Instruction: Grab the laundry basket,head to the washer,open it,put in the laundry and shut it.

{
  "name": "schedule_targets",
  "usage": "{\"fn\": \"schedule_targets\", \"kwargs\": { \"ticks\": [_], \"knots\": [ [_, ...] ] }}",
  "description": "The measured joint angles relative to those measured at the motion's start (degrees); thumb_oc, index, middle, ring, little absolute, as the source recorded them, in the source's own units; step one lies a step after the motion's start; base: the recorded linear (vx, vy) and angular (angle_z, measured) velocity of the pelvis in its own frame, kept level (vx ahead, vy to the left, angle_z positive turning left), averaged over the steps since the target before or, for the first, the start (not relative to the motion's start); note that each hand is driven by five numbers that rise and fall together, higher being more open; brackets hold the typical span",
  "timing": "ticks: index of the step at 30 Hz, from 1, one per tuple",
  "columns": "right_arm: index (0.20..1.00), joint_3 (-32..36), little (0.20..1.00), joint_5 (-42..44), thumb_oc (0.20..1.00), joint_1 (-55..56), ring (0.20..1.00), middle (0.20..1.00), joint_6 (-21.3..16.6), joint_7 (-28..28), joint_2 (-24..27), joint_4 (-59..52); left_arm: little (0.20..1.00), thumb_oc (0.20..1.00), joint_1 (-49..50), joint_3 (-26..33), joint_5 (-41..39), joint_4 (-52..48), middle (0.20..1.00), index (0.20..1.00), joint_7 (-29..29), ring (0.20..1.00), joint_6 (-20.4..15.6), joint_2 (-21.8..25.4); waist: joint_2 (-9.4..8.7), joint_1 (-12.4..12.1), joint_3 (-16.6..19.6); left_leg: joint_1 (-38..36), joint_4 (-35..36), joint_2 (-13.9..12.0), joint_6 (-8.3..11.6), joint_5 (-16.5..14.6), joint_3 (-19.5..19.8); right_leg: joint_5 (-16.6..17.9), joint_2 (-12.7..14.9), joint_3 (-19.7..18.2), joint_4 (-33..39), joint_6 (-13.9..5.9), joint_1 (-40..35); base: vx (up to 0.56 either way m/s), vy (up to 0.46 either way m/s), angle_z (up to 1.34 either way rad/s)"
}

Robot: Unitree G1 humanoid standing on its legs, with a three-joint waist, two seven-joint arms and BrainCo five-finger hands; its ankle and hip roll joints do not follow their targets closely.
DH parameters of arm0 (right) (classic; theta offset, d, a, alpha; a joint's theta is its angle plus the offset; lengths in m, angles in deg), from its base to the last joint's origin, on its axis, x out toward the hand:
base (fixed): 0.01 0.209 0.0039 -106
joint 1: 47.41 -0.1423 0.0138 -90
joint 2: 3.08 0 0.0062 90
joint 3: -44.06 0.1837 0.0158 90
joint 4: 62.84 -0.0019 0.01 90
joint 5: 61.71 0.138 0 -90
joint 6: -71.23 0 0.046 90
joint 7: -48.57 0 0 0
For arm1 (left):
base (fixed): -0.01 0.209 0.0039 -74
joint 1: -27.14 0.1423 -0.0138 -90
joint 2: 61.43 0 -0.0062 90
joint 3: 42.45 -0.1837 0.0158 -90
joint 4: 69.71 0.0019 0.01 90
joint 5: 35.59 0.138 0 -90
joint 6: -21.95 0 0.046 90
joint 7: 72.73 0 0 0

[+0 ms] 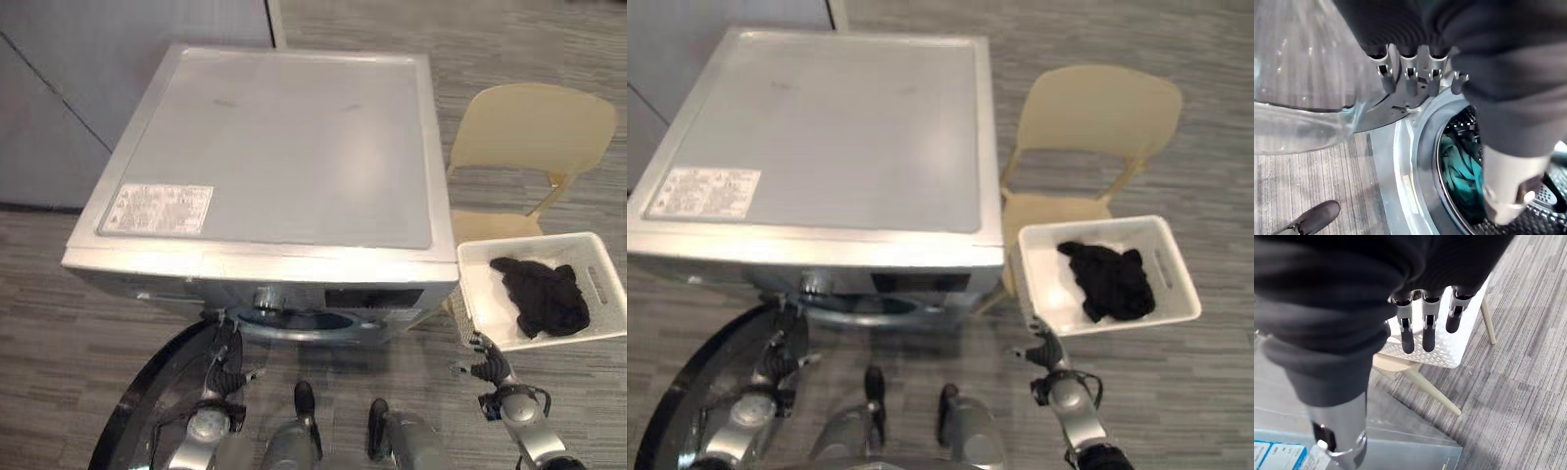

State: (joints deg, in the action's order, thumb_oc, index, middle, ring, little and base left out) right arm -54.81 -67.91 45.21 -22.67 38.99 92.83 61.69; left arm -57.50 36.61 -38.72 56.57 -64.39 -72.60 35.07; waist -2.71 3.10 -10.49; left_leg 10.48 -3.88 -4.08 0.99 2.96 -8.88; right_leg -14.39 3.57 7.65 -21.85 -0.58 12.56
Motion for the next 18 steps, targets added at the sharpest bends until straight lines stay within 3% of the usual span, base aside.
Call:
{"fn": "schedule_targets", "kwargs": {
  "ticks": [3, 7, 9, 12, 13, 16, 17, 18],
  "knots": [
    [1.000, 0.11, 1.000, 0.00, 1.000, 1.22, 1.000, 1.000, -0.01, 0.46, 0.00, 0.29, 1.000, 1.000, 1.04, -0.17, 2.19, 0.99, 1.000, 1.000, -0.96, 1.000, 0.01, 0.06, 0.25, 0.02, 1.65, -4.58, 2.71, 0.07, 0.03, 0.43, 0.10, 1.11, -0.70, -1.25, 3.66, -0.31, -4.21, 0.11, 0.042, -0.30],
    [1.000, 0.90, 1.000, 0.03, 1.000, 1.89, 1.000, 1.000, -0.09, 1.02, 0.08, 0.27, 1.000, 1.000, 2.01, -0.76, 2.16, 0.95, 1.000, 1.000, -1.67, 1.000, 0.06, -0.78, 0.70, -0.17, 4.34, -7.35, 3.13, 1.30, -0.40, 0.88, 8.06, 3.89, -1.26, -5.11, 8.81, -0.83, -8.03, 0.06, 0.042, -0.54],
    [1.000, 2.02, 1.000, 0.05, 1.000, 2.68, 1.000, 1.000, -0.06, 0.95, 0.49, 0.36, 1.000, 1.000, 2.68, -0.82, 2.16, 2.14, 1.000, 1.000, -1.85, 1.000, 0.68, -1.19, 1.61, 0.49, 5.32, -8.73, 4.03, 1.43, -0.38, 0.86, 8.31, 5.44, -1.10, -5.95, 11.86, -1.55, -10.08, 0.09, 0.132, -0.23],
    [1.000, 2.09, 1.000, 0.10, 1.000, 3.04, 1.000, 1.000, -0.05, 1.14, 0.50, 1.05, 1.000, 1.000, 3.91, -2.31, 2.15, 2.26, 1.000, 1.000, -2.15, 1.000, 0.96, -1.10, 2.17, 1.18, 5.78, -11.15, 6.43, 1.41, -0.36, 0.85, 5.94, 6.99, -1.35, -8.67, 14.19, -2.18, -10.88, -0.03, 0.121, -0.42],
    [1.000, 2.12, 1.000, 0.11, 1.000, 3.02, 1.000, 1.000, -0.12, 1.14, 0.44, 0.92, 1.000, 1.000, 4.08, -3.14, 2.15, 2.39, 1.000, 1.000, -2.16, 1.000, 1.67, -0.98, 2.21, 1.27, 5.76, -11.83, 7.00, 1.50, -0.36, 0.85, 3.90, 8.00, -1.55, -11.22, 14.17, -2.49, -10.11, -0.12, 0.101, -1.02],
    [1.000, 2.09, 1.000, 0.09, 1.000, 1.81, 1.000, 1.000, 0.05, 1.08, -0.48, 1.00, 1.000, 1.000, 5.40, -4.80, 2.38, 2.29, 1.000, 1.000, -3.22, 1.000, 2.10, 0.52, 1.41, 1.50, 5.60, -12.23, 7.23, 1.62, -0.51, -0.18, -2.18, 11.37, -2.34, -18.01, 14.19, -4.25, -5.92, -0.18, 0.053, -1.65],
    [1.000, 1.79, 1.000, 0.08, 1.000, 0.59, 1.000, 1.000, 0.19, 1.09, -0.62, 0.99, 1.000, 1.000, 4.89, -5.79, 3.66, 1.82, 1.000, 1.000, -3.87, 1.000, 1.95, 0.56, 1.36, 1.32, 5.54, -12.10, 7.37, 1.30, -1.03, -1.12, -5.13, 13.50, -2.79, -19.99, 14.09, -6.01, -3.91, -0.13, -0.037, -1.60],
    [1.000, 1.64, 1.000, 0.09, 1.000, 0.47, 1.000, 1.000, 0.26, 1.10, -0.59, 0.84, 1.000, 1.000, 4.73, -5.61, 4.12, 1.29, 1.000, 1.000, -4.09, 1.000, 1.81, 0.39, 1.17, 1.16, 5.63, -11.87, 7.73, 0.81, -0.72, -2.28, -5.37, 13.37, -2.57, -19.63, 14.97, -6.65, -3.42, -0.14, -0.065, -1.65]
  ]
}}
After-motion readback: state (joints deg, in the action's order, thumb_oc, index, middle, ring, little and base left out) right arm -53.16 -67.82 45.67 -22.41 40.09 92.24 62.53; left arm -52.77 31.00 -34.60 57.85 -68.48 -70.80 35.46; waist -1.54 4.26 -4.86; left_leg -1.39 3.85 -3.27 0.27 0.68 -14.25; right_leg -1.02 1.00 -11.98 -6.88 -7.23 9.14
